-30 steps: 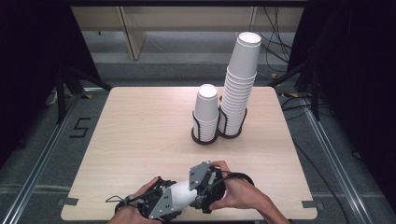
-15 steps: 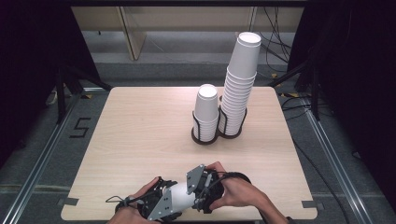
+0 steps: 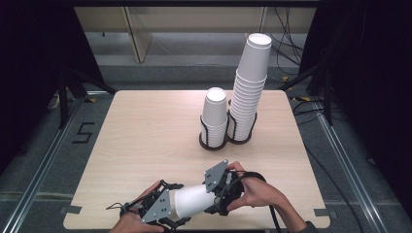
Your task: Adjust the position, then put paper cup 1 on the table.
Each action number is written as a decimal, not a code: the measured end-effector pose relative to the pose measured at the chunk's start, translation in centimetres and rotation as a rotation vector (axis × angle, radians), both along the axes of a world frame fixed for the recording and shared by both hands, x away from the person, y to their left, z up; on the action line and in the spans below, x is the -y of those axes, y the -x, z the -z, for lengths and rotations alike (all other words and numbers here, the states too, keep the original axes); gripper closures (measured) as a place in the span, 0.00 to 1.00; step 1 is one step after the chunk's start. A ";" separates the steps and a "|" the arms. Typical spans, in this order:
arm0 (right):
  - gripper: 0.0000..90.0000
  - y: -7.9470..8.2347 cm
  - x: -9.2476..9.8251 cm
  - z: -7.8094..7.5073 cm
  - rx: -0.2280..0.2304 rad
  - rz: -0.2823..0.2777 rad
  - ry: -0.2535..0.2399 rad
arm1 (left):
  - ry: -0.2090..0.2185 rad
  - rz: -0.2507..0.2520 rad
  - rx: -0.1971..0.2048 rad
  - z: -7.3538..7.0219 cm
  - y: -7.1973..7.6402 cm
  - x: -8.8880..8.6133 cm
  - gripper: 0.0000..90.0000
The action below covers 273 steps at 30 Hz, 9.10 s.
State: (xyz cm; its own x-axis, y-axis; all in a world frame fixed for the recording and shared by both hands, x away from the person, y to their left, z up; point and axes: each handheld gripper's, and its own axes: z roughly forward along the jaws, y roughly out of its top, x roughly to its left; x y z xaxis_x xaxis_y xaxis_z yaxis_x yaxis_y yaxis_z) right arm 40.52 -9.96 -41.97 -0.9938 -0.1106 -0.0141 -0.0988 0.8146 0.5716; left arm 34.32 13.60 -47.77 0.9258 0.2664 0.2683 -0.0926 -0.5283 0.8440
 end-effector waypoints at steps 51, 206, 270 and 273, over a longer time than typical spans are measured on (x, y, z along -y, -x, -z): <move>0.23 0.6 -0.2 0.5 0.081 0.001 -0.083 | 0.277 -0.041 -0.091 -0.9 0.0 -0.4 0.06; 0.23 0.6 5.1 4.9 -0.005 0.486 -0.280 | 0.416 -0.687 -0.054 -0.8 -3.5 -5.9 0.14; 0.24 1.2 6.6 5.7 0.046 0.528 -0.213 | 0.252 -0.913 -0.160 2.6 -19.0 -9.2 0.16; 0.24 1.2 6.7 5.7 0.044 0.529 -0.211 | 0.217 -0.907 -0.189 2.3 -18.5 -9.1 0.16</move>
